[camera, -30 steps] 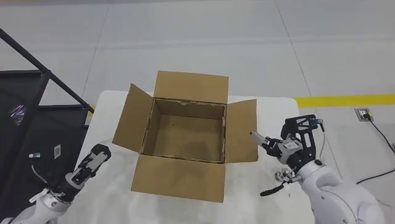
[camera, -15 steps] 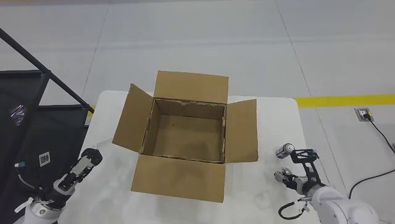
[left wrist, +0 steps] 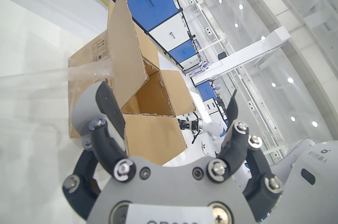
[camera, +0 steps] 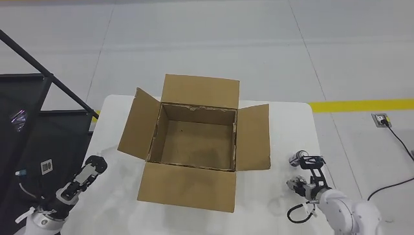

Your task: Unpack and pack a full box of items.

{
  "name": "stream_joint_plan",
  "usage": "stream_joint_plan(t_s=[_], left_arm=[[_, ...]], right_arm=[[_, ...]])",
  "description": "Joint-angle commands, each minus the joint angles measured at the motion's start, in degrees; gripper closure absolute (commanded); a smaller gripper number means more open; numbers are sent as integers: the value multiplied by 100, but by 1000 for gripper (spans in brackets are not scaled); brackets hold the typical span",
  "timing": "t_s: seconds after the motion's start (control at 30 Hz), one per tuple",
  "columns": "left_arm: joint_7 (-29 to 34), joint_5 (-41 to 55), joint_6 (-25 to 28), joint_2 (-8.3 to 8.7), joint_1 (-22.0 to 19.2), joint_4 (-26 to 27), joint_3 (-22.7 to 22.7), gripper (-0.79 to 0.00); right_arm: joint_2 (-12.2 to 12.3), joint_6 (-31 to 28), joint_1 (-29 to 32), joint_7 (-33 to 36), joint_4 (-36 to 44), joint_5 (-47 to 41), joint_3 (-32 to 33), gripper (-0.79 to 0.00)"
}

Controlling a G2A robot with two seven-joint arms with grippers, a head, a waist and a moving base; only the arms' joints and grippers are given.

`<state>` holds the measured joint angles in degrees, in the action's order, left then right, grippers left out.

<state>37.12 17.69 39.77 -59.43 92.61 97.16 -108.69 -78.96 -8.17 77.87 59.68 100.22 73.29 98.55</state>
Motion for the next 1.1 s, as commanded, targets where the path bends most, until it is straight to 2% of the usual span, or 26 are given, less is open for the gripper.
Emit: stream_joint_plan(t_s=[0.0, 0.13, 0.23, 0.37, 0.47, 0.63, 0.73, 0.83, 0.93, 1.07], left_arm=[[0, 0, 0, 0, 0, 0, 0, -785], [0, 0, 0, 0, 0, 0, 0, -785], [0, 0, 0, 0, 0, 0, 0, -785], [0, 0, 0, 0, 0, 0, 0, -785], [0, 0, 0, 0, 0, 0, 0, -785], [0, 0, 0, 0, 0, 0, 0, -785], [0, 0, 0, 0, 0, 0, 0, -785], [0, 0, 0, 0, 0, 0, 0, -785], [0, 0, 0, 0, 0, 0, 0, -785], [0, 0, 0, 0, 0, 0, 0, -785]], right_arm=[[20, -37, 80, -21, 130, -62, 73, 0], [57, -178, 368, -162, 755, -397, 323, 0], [72, -162, 714, -308, 1821, -595, 502, 0], [61, 290, 957, -482, 3337, -543, 397, 0], [60, 401, 410, -822, 3442, -525, -107, 0], [27, 745, -763, -244, 3393, -125, -1585, 0], [-45, 867, -1653, 124, 2611, 62, -2573, 0], [-228, 1144, -2897, 365, 1199, 143, -3724, 0], [-454, 1463, -3761, 290, -54, 9, -4556, 0], [-803, 1822, -4600, 8, -1531, -275, -5419, 0]])
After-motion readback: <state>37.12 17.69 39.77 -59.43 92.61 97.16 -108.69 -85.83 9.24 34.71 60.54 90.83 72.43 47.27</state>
